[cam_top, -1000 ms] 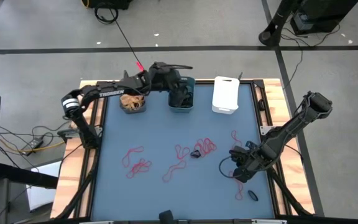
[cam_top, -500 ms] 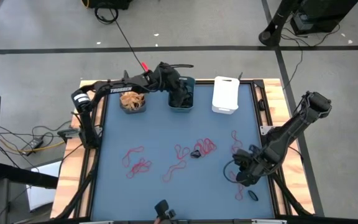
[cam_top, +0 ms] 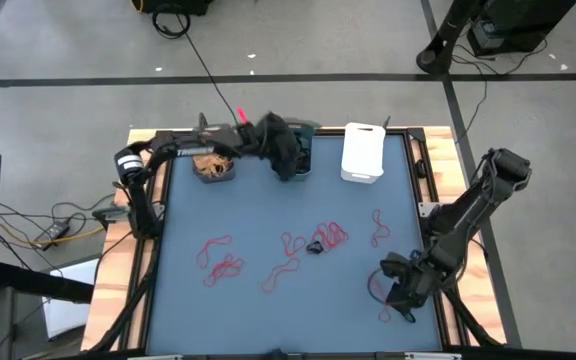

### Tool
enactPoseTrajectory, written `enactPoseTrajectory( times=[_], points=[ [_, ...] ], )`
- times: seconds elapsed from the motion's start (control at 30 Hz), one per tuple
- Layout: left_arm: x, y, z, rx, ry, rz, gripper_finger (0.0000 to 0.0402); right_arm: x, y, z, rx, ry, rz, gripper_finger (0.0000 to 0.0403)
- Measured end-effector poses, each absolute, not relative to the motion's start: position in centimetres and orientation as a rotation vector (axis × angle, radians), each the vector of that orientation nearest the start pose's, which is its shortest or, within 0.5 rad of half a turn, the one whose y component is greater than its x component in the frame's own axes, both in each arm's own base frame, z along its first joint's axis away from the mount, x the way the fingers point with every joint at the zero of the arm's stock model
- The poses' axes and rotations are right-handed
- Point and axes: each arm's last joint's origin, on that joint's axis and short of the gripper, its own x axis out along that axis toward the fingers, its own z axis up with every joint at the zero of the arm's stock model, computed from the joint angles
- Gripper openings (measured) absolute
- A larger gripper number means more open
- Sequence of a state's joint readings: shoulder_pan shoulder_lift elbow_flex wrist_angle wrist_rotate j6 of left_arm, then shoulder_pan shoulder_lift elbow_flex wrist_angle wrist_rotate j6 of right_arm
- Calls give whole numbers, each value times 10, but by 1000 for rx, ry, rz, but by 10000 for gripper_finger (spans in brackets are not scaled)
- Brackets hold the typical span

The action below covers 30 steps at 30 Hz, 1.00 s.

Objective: Sort rubber bands into baskets
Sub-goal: Put the black rubber band into the blue bin

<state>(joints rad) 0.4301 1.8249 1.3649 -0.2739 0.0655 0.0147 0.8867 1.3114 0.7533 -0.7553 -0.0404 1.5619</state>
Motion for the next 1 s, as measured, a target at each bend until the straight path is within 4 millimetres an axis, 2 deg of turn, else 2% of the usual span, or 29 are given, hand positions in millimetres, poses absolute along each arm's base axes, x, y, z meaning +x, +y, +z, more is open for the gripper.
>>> enactPoseTrajectory(
  times=[0.13,0.33,0.47,0.63,0.83,1.0],
  points=[
    [383,122,231,-112,720,235,252,131,189,174,774,1493,-323,173],
    [402,63,235,-51,639,99,239,127,213,156,824,1525,-314,158],
    [409,33,240,-43,581,32,237,128,224,144,828,1529,-292,151],
    [412,10,242,-17,559,29,236,127,227,133,790,1588,-334,121],
    [412,-2,243,-4,548,37,236,125,222,139,770,1550,-339,16],
    [416,-11,240,-11,520,3,236,125,213,148,739,1405,-356,8]
  ],
)
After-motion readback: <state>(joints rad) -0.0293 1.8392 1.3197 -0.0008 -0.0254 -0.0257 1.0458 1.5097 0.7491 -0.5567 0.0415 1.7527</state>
